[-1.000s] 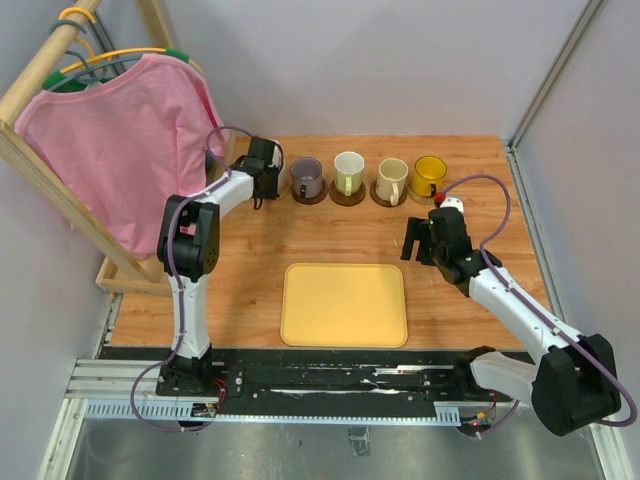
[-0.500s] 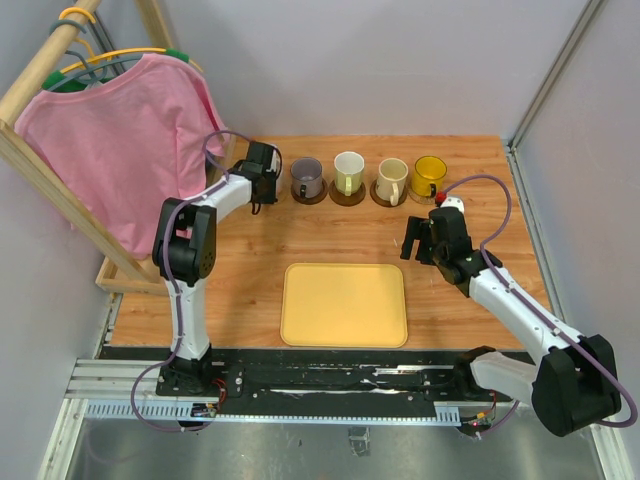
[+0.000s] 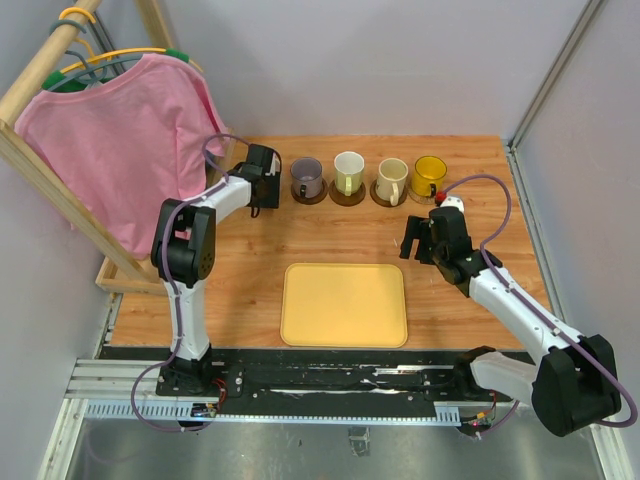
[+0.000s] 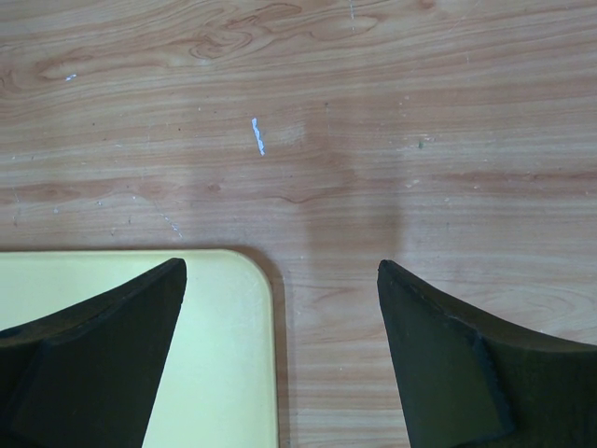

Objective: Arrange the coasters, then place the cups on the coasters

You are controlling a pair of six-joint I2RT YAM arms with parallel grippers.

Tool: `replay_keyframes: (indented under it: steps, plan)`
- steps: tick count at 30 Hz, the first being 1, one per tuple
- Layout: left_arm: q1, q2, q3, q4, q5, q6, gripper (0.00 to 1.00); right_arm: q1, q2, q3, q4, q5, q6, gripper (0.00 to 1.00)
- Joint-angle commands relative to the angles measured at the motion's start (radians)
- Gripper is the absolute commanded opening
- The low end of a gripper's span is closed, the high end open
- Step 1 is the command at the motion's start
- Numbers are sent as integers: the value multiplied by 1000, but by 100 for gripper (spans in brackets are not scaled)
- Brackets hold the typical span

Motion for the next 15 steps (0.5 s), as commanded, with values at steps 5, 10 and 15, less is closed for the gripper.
replay_keyframes:
  steps: [5,10,15]
  plan:
    - [-10,-59,-10,-63,-28,-7,82,-14,-4,-23,20,-21,20,85]
    - [-12,-119,-35,-67,-42,-13,93,-15,-24,-31,16,-18,21,85]
    - [-15,-199,-77,-79,-45,-25,97,-15,-44,-31,8,-15,23,85]
